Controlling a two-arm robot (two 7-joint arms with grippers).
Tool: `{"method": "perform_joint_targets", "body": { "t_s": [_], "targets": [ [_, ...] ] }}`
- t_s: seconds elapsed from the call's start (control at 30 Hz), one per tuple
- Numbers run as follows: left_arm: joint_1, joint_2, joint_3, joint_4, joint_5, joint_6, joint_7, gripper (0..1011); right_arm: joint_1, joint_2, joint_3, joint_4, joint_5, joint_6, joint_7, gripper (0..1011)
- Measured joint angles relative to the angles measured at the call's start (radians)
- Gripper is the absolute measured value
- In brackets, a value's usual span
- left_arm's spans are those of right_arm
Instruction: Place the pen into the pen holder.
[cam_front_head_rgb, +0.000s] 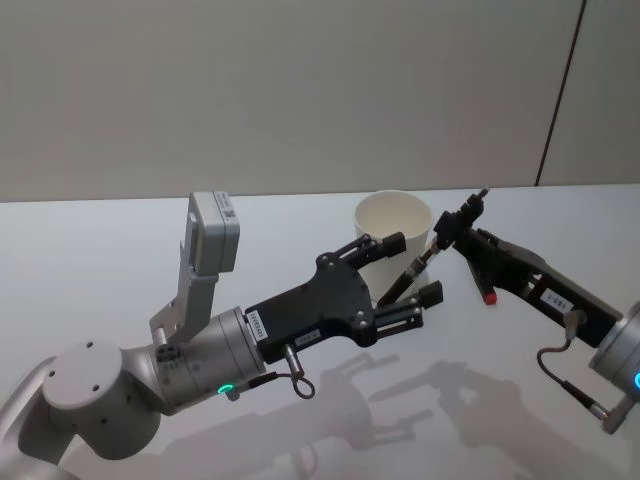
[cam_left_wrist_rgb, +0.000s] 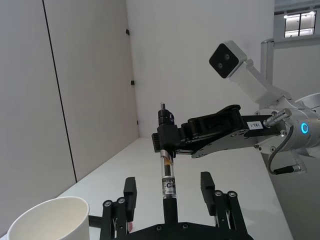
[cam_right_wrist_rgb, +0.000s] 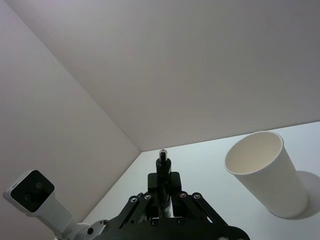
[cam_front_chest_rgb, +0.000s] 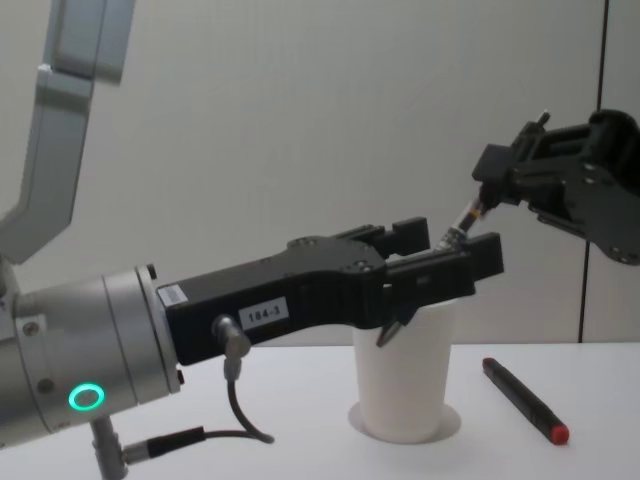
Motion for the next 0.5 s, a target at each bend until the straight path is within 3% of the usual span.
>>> {"method": "perform_joint_targets", "body": {
  "t_s": [0.3, 0.5],
  "targets": [
    [0.0, 0.0, 0.0, 0.0, 0.0, 0.0, 0.0, 1001, 0.0, 0.0, 0.0, 0.0, 0.0, 0.0, 0.0, 130],
    [0.0, 0.0, 0.0, 0.0, 0.0, 0.0, 0.0, 1001, -0.001, 0.005, 0.0, 0.001, 0.002, -0.005, 0.002, 130]
  ]
}}
